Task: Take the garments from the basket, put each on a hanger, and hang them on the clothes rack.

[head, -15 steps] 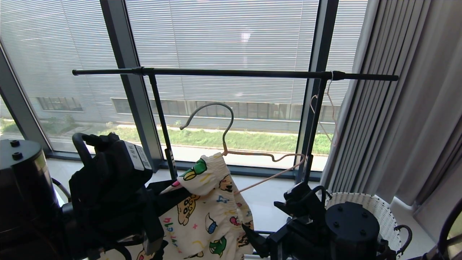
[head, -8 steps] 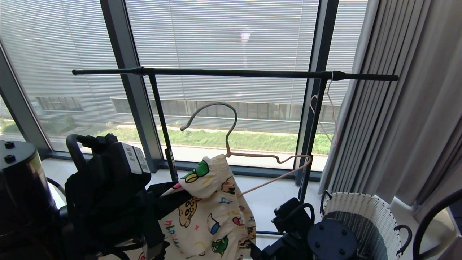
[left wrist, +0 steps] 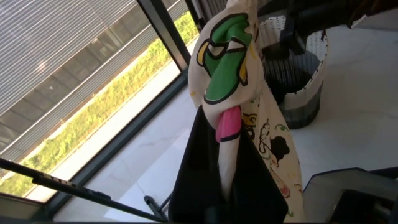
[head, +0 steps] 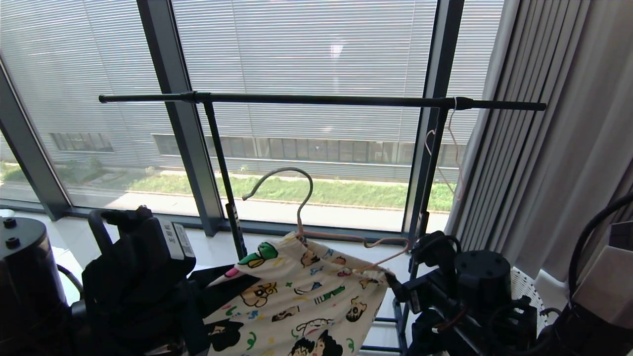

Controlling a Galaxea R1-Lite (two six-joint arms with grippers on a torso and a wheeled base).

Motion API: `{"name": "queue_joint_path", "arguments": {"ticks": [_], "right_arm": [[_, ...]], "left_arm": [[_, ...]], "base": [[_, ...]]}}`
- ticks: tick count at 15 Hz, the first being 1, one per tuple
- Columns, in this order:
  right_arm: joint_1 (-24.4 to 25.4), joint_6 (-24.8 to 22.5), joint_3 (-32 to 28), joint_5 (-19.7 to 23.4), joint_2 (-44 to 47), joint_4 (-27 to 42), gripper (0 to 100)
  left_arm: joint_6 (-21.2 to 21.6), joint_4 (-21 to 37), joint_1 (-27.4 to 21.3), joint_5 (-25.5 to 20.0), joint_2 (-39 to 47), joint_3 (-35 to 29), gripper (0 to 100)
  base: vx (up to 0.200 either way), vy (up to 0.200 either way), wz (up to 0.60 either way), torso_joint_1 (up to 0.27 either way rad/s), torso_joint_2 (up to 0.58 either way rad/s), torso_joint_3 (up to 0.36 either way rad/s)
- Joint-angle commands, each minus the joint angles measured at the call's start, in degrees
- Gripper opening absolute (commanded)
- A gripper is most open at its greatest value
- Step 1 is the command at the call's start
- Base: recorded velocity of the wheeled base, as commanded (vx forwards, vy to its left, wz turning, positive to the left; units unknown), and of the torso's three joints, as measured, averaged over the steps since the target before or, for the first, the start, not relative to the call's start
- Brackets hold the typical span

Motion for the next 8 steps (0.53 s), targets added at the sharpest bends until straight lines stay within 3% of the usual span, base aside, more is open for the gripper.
{"name": "queue_joint_path", "arguments": {"ticks": [1, 6, 8], "right_arm": [[-2.63, -0.27, -0.21, 0.08, -2.32, 0.11, 100], [-3.6, -0.53, -0.3, 1.74, -5.13, 0.37, 100], [-3.6, -1.76, -0.39, 3.59, -7.68, 1.69, 100]], "left_arm": [[-0.04, -0.16, -0.03, -0.09, -1.89, 2.28, 0], [0.58, 0.37, 0.59, 0.79, -0.66, 6.32, 0], [0.67, 0.28, 0.68, 6.59, 4.35, 6.41, 0]], "base": [[0.0, 0.0, 0.0, 0.0, 0.0, 0.0], [0.0, 0.0, 0.0, 0.0, 0.0, 0.0], [0.0, 0.0, 0.0, 0.0, 0.0, 0.0]]}}
